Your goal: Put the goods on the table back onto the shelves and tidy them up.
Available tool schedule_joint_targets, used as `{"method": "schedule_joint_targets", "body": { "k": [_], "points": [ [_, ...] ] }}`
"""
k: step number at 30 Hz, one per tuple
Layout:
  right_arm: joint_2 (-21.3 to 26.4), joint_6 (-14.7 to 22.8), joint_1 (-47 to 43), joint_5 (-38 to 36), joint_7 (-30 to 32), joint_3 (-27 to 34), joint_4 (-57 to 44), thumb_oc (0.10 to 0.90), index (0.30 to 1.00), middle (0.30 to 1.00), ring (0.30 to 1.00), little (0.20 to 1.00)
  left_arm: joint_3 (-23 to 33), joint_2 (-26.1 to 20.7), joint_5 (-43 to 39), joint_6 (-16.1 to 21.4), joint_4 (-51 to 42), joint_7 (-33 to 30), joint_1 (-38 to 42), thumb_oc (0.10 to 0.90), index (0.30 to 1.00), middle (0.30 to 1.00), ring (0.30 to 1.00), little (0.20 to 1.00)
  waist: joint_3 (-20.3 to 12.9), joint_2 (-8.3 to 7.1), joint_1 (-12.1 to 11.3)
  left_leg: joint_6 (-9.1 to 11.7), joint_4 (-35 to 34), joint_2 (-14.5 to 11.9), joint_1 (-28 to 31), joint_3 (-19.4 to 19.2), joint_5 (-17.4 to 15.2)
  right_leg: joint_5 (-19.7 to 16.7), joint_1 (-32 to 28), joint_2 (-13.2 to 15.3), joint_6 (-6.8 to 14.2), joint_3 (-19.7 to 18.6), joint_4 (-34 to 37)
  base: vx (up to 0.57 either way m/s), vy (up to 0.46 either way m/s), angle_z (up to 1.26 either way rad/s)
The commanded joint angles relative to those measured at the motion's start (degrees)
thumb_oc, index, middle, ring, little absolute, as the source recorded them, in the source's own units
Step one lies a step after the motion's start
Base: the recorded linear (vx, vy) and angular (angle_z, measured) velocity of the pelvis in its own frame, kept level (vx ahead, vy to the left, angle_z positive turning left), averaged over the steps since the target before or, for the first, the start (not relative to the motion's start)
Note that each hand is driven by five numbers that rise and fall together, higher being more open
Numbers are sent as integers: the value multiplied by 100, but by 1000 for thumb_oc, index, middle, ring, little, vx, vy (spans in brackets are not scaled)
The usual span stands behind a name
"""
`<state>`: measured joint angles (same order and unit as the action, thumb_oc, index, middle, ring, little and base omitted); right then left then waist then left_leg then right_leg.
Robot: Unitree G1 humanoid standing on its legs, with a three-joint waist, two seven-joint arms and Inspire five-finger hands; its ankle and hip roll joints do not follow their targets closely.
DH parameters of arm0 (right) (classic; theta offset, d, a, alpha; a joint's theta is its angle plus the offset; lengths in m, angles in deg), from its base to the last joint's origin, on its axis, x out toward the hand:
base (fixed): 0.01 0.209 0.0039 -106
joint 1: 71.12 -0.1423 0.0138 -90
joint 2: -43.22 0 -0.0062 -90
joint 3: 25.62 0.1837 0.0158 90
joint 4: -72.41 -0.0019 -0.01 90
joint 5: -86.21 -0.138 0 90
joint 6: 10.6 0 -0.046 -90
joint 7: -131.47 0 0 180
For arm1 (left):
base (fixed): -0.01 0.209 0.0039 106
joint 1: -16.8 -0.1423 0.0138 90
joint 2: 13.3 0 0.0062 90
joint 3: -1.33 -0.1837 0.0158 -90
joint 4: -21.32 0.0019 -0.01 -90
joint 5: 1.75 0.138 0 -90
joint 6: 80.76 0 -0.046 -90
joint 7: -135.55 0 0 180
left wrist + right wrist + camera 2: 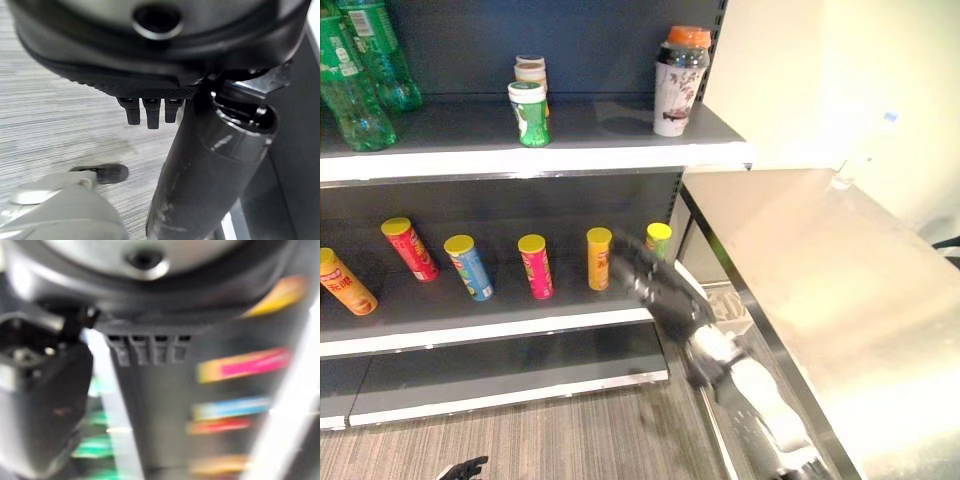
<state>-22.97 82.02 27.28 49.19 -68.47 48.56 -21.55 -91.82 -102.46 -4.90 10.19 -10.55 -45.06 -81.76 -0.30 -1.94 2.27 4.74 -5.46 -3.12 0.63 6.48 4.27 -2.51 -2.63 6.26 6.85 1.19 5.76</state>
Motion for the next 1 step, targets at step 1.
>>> {"method": "schedule_joint_targets", "body": {
  "k": [1],
  "points": [
    [-321,368,-413,1906,108,-83,1182,800,900,900,900,900,-309,-67,236,369,130,148,425,800,900,900,900,900,-38,30,-125,-30,46,101,323,-439,-828,260,199,183,338,350,-201,-19,7,-36]
  ]
}}
